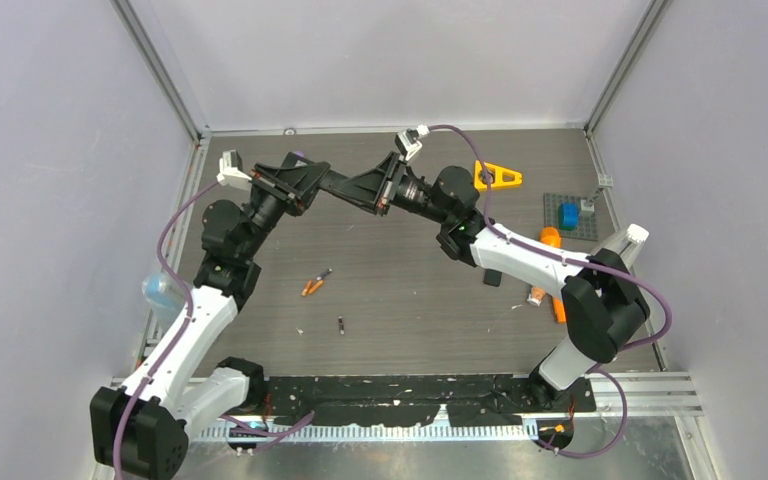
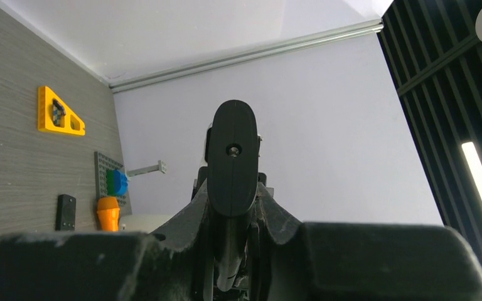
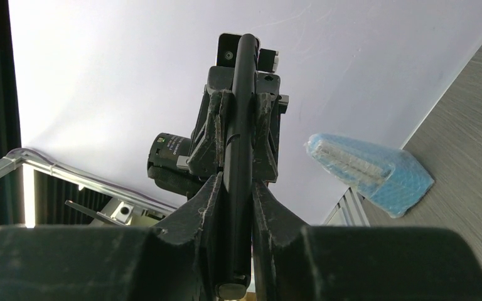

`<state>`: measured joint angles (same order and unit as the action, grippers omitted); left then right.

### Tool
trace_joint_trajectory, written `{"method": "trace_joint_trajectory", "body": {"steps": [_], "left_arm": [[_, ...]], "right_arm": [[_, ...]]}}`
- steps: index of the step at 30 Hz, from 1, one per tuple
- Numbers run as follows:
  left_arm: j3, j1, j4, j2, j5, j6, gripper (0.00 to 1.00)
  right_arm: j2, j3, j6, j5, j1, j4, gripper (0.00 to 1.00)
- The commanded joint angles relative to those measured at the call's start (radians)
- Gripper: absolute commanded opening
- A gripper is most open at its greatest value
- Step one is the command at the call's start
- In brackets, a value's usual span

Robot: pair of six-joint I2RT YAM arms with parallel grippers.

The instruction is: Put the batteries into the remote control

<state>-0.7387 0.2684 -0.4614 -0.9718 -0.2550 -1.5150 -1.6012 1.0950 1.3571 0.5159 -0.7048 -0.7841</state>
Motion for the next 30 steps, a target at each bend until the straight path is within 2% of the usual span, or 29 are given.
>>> {"method": "trace_joint_trajectory", "body": {"steps": [1, 4, 8, 10, 17, 21, 30], "left_arm": [[-0.056, -0.037, -0.201, 0.078, 0.154, -0.027, 0.0], [-0.059, -0.037, -0.183, 0.082, 0.148, -0.021, 0.0], [-0.076, -0.037, -0.154, 0.068, 0.107, -0.01, 0.0], [-0.079, -0.035, -0.13, 0.063, 0.093, -0.005, 0.0], [-0.064, -0.034, -0.063, 0.06, 0.065, 0.019, 0.0], [-0.065, -0.034, -0.047, 0.06, 0.067, 0.046, 0.0], [-0.1, -0.035, 0.03, 0.051, 0.057, 0.134, 0.0]], "right_arm": [[0.029, -0.042, -0.036, 0.01, 0.028, 0.1, 0.22], [0.038, -0.035, -0.045, -0.009, 0.031, 0.137, 0.25], [0.035, 0.0, -0.052, -0.016, 0.034, 0.177, 0.39], [0.026, 0.027, -0.048, -0.016, 0.036, 0.196, 0.41], [-0.008, 0.107, -0.044, -0.006, 0.041, 0.256, 0.42], [0.006, 0.087, -0.048, -0.006, 0.041, 0.308, 0.4], [0.057, 0.083, -0.093, -0.005, 0.055, 0.424, 0.45]]}}
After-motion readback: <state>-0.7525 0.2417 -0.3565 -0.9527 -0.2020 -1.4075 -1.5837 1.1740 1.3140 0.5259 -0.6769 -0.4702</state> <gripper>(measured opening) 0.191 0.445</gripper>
